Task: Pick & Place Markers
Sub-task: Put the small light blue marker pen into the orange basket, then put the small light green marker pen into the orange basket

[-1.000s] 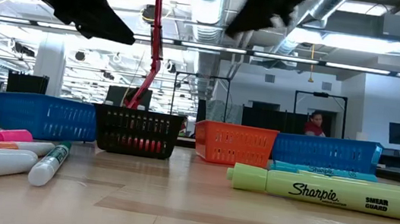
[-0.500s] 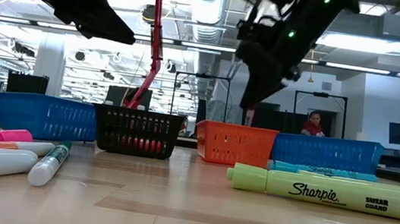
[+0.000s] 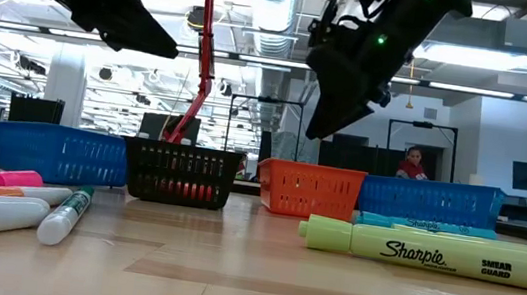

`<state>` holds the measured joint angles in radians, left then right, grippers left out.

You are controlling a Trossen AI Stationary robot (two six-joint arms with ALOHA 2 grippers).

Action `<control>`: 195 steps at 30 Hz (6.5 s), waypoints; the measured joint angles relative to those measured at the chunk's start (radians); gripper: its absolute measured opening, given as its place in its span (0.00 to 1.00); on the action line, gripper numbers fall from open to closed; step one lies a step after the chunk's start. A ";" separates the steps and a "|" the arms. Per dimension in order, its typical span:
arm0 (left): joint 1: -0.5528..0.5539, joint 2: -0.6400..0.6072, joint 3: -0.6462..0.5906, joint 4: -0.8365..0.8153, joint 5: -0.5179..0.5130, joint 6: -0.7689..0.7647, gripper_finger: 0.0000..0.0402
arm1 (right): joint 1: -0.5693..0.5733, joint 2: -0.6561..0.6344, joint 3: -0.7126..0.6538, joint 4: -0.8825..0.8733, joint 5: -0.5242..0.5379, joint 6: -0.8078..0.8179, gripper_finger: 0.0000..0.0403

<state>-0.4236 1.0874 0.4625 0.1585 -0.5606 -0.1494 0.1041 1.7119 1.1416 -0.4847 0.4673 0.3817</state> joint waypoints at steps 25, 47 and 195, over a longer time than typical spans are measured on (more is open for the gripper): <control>-0.300 0.000 -0.002 -0.574 0.445 -0.349 0.23 | 0.102 0.001 0.045 0.112 0.000 -0.154 0.50; -0.304 0.231 0.008 -0.621 0.436 -0.370 0.19 | 0.090 0.001 0.045 0.119 -0.055 -0.154 0.47; -0.103 0.116 -0.001 0.459 -0.127 0.272 0.29 | 0.261 0.047 -0.020 -0.485 -0.570 0.710 0.39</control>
<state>-0.5262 1.2037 0.4618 0.6178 -0.6872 0.1226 0.3655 1.7593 1.1217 -0.9700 -0.1025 1.0912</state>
